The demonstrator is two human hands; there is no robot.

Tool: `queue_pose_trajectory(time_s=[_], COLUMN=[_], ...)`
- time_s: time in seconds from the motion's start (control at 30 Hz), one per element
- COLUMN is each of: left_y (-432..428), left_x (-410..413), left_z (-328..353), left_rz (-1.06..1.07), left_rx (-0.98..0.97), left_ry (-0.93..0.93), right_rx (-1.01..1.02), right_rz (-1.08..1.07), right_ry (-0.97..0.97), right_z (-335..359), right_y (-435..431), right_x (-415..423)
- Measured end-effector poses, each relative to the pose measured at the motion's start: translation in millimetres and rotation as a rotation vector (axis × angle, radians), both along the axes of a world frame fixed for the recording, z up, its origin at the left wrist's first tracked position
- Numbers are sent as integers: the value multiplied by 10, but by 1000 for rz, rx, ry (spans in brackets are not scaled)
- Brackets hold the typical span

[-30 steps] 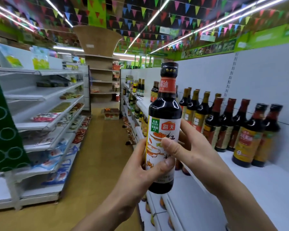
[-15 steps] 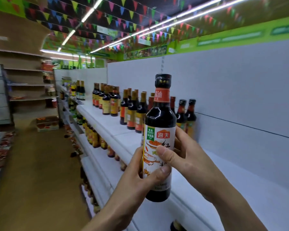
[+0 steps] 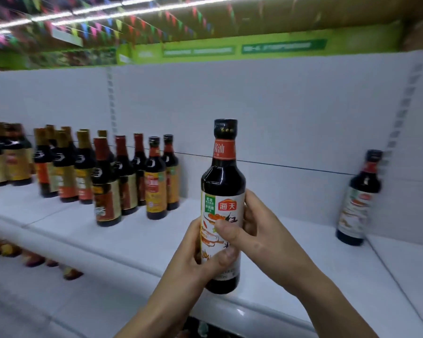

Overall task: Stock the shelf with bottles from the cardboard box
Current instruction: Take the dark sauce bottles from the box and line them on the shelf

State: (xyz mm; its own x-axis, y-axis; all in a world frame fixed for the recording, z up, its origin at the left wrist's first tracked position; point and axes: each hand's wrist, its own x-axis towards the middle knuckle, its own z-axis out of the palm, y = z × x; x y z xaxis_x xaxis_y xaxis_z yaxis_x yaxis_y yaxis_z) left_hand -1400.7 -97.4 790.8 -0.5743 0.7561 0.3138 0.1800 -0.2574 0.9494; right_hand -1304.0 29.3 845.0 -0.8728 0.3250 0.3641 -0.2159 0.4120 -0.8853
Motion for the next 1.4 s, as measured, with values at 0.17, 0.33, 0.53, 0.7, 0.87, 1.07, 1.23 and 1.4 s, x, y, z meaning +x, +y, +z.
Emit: queue_pose_trajectory(time_s=[0.17,0.33,0.53,0.7,0.87,1.07,1.23,1.4], left_y=[451,907,1462,1855,2184,2406,2490,2572], left_x=[220,421,599,621,606,609,589,563], left_z=[-72,-109,-187,-262,-339,-357,-316,-297], left_rz=[-145,-270,-341,-368,-335,-314,-306,-290], left_rx=[-15,-57,-116,-158,-174,-209,-258,-289], left_ry=[-18,-48,-91,-108,-83,-33,9,42], right_rx=[27,22,25,30,76,98,113,147], right_rz=[-173,-304,-388,-416,-416,-384,-369,-368], right_ry=[-17,-33,-77,-94,-111,-113,-123,-167], right_z=[-36,-102,-225,-342,-410,-494,-527,-513], right_y=[264,590,1069,1449,1775,2074,2198,2298], right_x=[409,728,936,981,1000,1016,1018,992])
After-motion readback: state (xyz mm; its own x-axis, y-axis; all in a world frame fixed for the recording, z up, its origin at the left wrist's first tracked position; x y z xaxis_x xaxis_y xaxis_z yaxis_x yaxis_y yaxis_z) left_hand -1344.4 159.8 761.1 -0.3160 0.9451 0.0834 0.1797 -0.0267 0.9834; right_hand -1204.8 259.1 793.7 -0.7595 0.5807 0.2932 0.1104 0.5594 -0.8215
